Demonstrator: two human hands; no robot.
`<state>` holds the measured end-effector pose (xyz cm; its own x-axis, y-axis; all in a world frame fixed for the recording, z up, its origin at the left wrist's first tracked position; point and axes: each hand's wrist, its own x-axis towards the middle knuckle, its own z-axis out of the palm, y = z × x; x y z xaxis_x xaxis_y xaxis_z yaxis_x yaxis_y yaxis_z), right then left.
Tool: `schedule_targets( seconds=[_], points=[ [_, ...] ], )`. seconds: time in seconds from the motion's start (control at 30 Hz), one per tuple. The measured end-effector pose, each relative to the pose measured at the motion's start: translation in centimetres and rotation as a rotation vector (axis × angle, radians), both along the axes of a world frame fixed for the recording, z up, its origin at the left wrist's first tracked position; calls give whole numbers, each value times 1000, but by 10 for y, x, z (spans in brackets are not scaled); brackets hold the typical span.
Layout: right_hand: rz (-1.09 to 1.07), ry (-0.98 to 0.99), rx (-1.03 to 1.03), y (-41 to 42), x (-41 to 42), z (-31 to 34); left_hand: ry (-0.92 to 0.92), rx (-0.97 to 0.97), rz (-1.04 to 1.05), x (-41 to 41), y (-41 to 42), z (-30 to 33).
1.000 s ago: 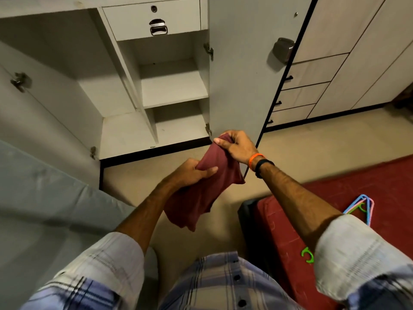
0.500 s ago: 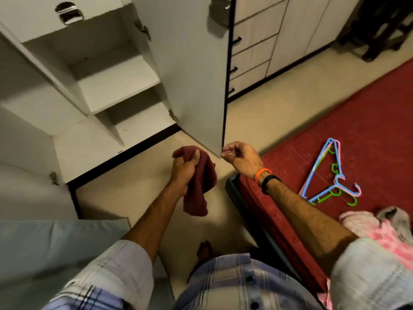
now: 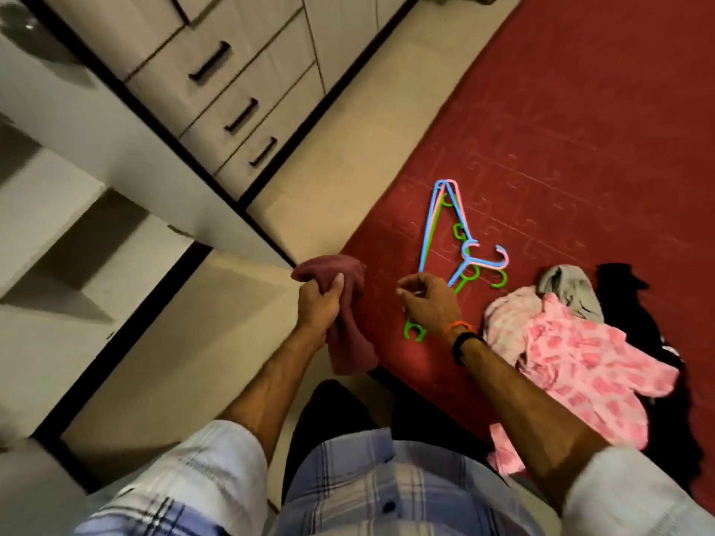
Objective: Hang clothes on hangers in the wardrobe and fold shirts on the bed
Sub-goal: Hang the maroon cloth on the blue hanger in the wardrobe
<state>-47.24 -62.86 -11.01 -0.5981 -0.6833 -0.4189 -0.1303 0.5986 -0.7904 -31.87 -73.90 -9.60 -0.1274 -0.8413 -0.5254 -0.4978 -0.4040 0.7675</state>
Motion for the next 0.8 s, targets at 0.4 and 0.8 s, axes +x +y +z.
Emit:
schedule_targets(
  seconds=[0.4, 0.8],
  points=[
    [-285, -124, 270, 28, -81, -71, -156, 31, -121, -127, 0, -67],
    [-534, -49, 495, -19, -109, -149, -170, 188, -158, -167, -26, -155]
  ],
)
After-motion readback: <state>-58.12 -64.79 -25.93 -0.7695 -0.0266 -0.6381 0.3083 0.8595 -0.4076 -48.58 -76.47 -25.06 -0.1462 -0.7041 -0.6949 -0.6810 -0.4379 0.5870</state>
